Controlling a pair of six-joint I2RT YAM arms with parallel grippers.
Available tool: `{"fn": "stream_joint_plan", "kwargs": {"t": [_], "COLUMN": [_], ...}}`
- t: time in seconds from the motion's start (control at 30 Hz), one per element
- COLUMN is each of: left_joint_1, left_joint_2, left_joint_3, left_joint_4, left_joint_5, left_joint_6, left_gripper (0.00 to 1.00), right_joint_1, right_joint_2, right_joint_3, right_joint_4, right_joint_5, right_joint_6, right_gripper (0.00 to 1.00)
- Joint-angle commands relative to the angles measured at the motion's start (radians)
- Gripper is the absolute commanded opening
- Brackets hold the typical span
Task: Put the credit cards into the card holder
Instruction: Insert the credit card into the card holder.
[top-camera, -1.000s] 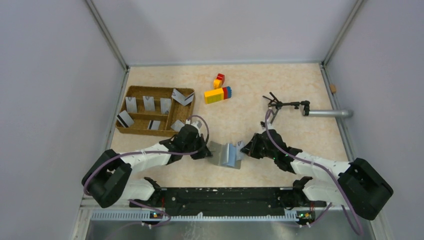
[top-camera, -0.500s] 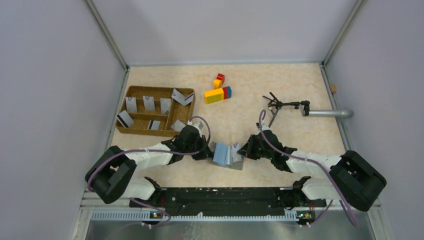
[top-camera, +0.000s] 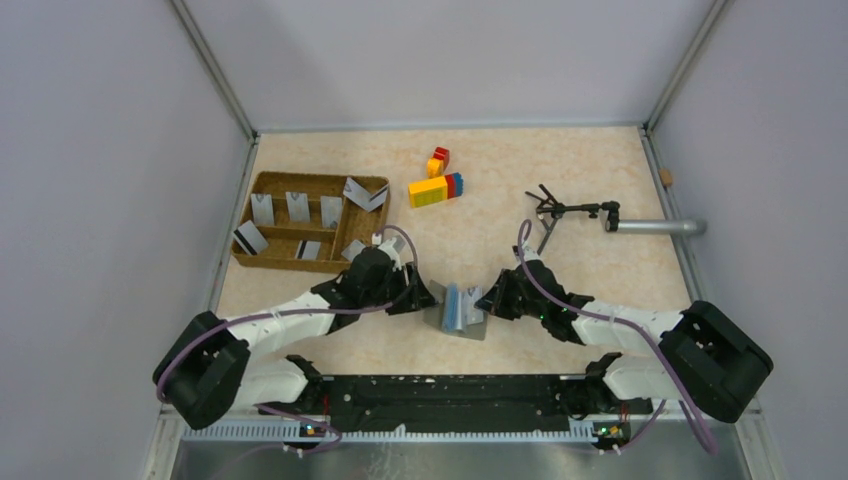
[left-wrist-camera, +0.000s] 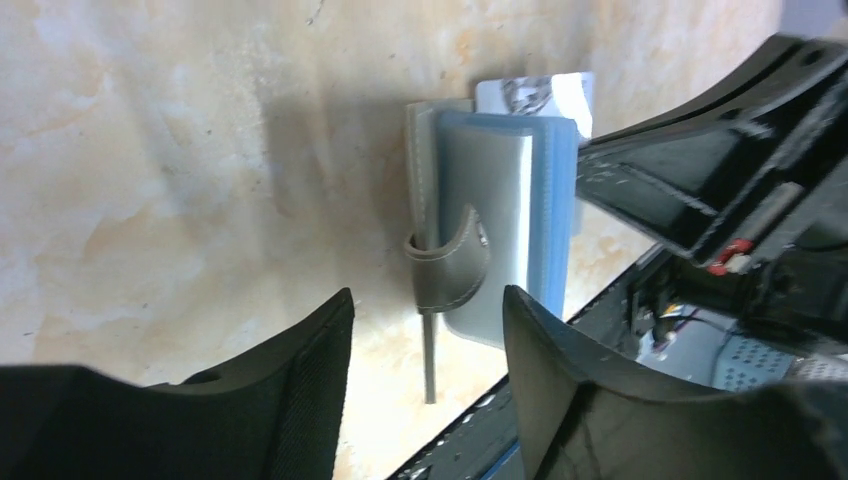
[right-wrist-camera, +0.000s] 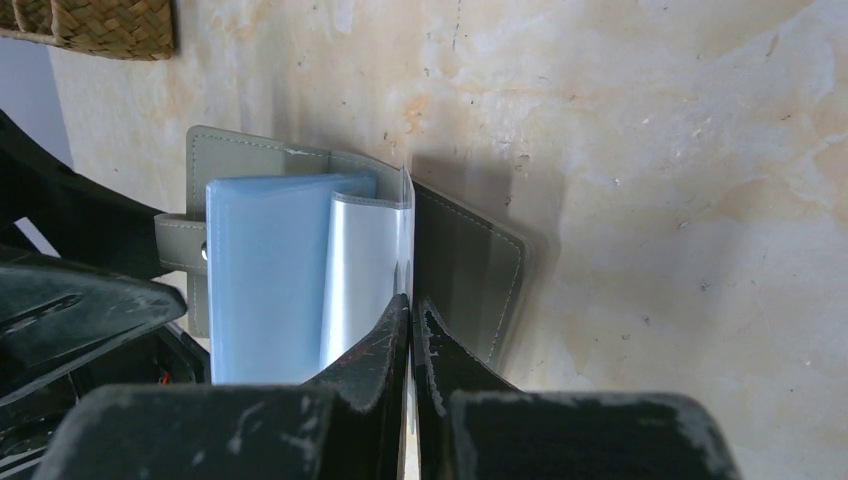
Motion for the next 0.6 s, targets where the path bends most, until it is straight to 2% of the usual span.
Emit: {"fn": "stream_joint_plan", "kwargs": {"t": [0.0,0.27,0.57], "left_joint_1": [-0.003,-0.020,-0.060], "left_joint_2": [-0.055,0.025,0.078], "left_joint_3": [-0.016,0.017,0.056], "left_joint_4": [0.079,0.122,0.103], "left_joint_5": [-0.001,0.060,0.038], "left_joint_6": [-0.002,0.025,0.038], "left_gripper": [0.62,0.78,0.84], "right_joint_1": [0.013,0.013,0.015], "right_joint_2": [0.002,0.000,-0.045], "right_joint_3": [0.033,0.034,0.047], "right_joint_4": [-0.019,-0.019,-0.027], "right_joint_5": [0.023,0.020,0.002], "right_joint_6": [-0.027,-0.026,-0.024], "right_gripper": [0.00,0.00,0.00]}}
